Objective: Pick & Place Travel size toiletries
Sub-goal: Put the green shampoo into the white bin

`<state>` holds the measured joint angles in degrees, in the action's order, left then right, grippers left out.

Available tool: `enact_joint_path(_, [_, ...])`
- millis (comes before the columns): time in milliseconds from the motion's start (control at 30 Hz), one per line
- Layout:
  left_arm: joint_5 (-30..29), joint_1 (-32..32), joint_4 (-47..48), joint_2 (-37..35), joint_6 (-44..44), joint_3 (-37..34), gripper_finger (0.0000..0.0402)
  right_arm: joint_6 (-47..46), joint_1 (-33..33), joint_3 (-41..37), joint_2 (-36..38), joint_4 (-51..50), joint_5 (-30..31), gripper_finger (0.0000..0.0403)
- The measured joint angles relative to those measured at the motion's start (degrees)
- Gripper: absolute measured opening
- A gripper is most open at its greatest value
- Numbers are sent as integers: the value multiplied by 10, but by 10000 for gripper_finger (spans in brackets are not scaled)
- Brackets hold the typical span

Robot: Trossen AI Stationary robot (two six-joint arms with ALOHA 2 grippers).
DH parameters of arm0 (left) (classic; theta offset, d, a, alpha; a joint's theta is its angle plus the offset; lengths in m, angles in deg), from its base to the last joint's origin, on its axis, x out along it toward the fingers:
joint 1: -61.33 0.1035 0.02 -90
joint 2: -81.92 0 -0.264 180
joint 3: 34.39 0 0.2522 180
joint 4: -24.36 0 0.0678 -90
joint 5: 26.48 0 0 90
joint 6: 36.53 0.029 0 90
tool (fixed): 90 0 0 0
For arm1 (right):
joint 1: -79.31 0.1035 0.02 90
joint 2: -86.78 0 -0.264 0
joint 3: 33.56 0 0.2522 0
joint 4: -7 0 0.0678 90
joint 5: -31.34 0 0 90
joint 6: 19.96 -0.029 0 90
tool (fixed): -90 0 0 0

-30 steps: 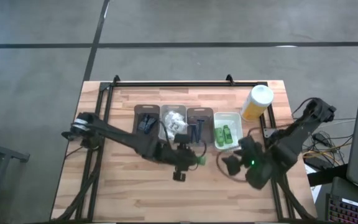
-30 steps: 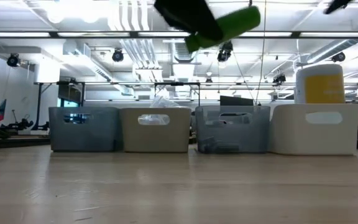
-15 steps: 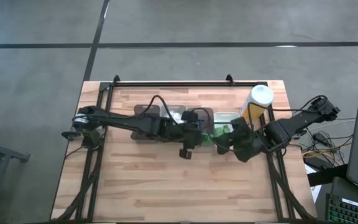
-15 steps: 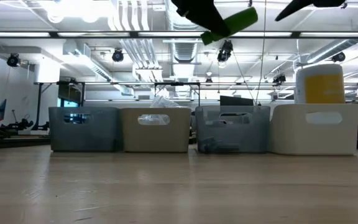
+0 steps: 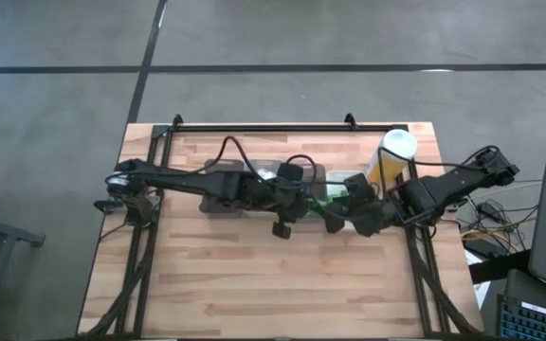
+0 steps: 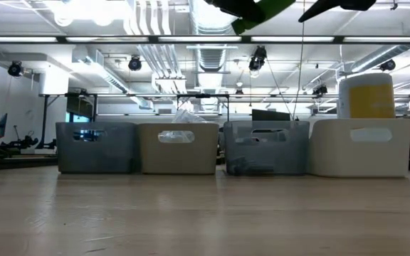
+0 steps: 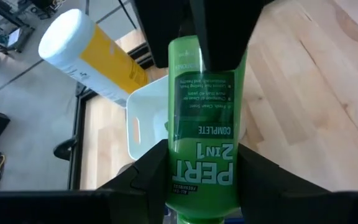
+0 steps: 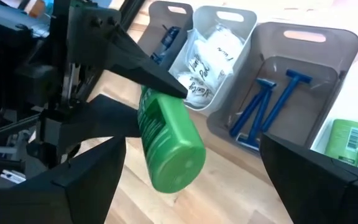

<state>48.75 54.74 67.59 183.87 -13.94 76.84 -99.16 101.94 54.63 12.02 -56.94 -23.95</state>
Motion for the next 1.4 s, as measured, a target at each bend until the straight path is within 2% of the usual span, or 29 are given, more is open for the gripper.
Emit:
enact_joint_path(133, [10, 0, -35, 0, 0, 0, 150, 8, -11, 0, 0, 0, -16, 363])
enact_joint_path(400, [14, 0, -45, -1, -5, 0, 149, 20, -12, 0, 0, 17, -22, 353])
enact_joint_path(567, [19, -3, -54, -1, -15, 0, 149, 42, -13, 0, -3, 49, -30, 322])
enact_joint_path(1000, [6, -4, -54, -1, -17, -2, 149, 27, -13, 0, 0, 47, -39, 243])
enact_joint_path(1133, [-15, -4, -54, -1, -12, -2, 149, 16, -13, 0, -1, 46, -50, 211])
enact_joint_path(1400, [-17, -4, -59, 0, 1, -8, 153, 17, -13, 0, -1, 45, -45, 134])
